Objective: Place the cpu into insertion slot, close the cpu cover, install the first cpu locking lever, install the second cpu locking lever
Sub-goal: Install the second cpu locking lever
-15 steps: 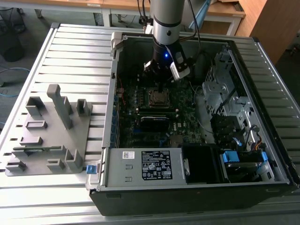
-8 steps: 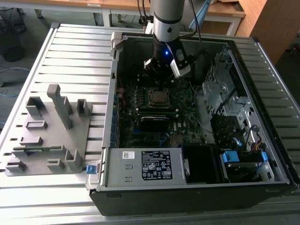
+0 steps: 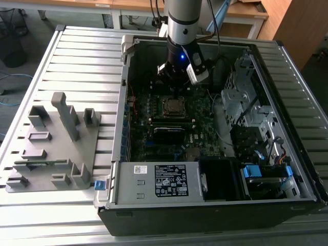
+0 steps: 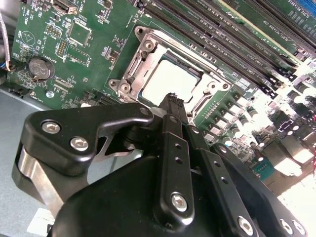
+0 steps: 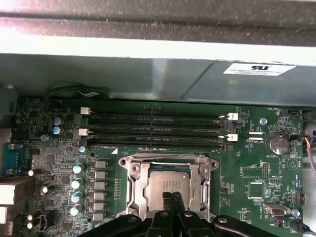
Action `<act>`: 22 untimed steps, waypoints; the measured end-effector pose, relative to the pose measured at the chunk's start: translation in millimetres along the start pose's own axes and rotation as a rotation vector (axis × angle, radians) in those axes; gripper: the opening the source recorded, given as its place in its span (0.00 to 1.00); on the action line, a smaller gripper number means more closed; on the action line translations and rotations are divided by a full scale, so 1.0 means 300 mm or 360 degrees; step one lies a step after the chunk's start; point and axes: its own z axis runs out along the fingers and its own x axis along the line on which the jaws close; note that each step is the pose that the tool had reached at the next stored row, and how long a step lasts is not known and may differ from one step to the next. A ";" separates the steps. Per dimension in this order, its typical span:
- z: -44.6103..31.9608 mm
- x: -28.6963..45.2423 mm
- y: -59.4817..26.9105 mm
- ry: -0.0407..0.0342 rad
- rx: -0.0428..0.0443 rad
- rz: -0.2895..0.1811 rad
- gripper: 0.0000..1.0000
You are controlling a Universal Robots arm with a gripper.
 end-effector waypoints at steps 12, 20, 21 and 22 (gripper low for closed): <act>-0.007 0.000 -0.005 0.0000 0.0000 0.0000 0.11; -0.009 0.000 -0.037 0.0000 0.0000 0.0000 0.11; -0.009 0.000 -0.041 0.0000 0.0000 0.0000 0.11; -0.009 0.000 -0.045 0.0000 0.0000 0.0000 0.11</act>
